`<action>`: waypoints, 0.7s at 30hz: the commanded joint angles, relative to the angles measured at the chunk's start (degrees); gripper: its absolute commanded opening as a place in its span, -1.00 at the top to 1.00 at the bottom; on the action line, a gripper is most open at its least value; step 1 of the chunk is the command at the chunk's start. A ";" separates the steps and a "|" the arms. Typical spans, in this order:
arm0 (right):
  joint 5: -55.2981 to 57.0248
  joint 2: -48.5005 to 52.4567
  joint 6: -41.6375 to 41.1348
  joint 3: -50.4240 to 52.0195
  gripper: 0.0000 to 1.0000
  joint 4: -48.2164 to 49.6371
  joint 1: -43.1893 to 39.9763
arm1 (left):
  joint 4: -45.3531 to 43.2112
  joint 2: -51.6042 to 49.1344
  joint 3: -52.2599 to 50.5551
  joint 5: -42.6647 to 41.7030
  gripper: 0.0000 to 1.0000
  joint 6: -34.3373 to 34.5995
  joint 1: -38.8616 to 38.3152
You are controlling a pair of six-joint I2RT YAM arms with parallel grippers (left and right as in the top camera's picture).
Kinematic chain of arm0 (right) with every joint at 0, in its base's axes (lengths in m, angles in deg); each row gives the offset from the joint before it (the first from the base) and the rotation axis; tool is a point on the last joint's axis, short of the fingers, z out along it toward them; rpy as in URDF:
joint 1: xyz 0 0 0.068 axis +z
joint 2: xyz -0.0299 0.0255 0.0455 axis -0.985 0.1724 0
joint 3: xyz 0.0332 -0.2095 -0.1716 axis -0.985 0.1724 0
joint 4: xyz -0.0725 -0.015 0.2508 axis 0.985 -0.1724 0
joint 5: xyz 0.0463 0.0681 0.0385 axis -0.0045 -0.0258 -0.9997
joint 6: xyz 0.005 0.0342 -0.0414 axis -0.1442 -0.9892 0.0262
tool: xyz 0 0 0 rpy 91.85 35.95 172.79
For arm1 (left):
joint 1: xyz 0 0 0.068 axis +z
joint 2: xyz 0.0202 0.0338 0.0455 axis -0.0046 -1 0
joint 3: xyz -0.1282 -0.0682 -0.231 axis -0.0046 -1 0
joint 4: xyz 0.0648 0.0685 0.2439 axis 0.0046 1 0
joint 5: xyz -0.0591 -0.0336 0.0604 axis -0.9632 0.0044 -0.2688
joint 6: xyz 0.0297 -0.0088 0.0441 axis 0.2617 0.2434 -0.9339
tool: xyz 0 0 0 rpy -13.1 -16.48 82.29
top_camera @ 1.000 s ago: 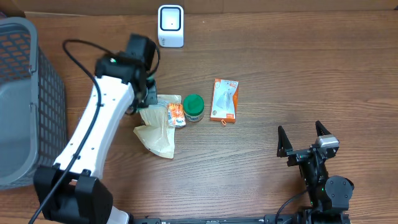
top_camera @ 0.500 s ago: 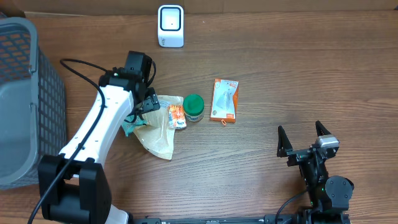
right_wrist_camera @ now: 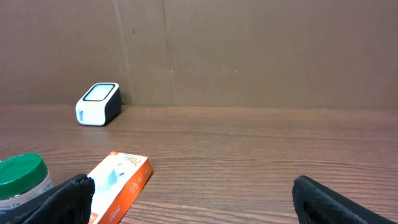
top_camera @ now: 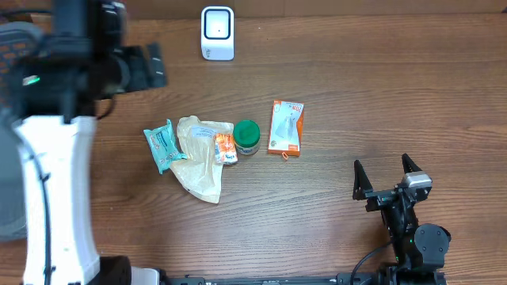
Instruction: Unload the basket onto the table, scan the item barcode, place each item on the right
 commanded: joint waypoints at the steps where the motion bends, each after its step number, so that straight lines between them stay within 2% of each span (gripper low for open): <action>1: -0.26 -0.61 -0.17 0.57 -1.00 0.33 -0.22 | 1.31 -0.15 1.90 -4.94 -0.99 -4.94 8.28; 6: -0.31 -0.61 -0.17 0.57 -1.00 0.33 -0.22 | 3.87 -1.01 1.86 -11.04 -1.00 -6.01 21.70; 10: -0.31 -0.61 -0.17 0.57 -1.00 0.52 -0.22 | 5.40 -1.25 1.86 -14.91 -1.00 -6.75 27.39; 12: -0.26 -0.61 -0.15 0.57 -1.00 0.52 -0.22 | 6.23 -1.25 1.86 -20.15 -1.00 -9.97 27.47; 14: -0.31 -0.61 -0.17 0.57 -1.00 1.18 -0.22 | 6.75 -1.27 1.42 -24.02 -0.91 -13.16 25.49; 18: -1.11 -0.61 -0.22 0.57 -1.00 0.50 -0.22 | 7.67 -1.27 -0.28 -22.69 -0.91 -13.94 21.16; 21: -2.86 -0.61 -0.22 0.57 -0.99 0.55 -0.22 | 7.13 -1.27 -4.26 -17.55 -0.92 -13.94 18.86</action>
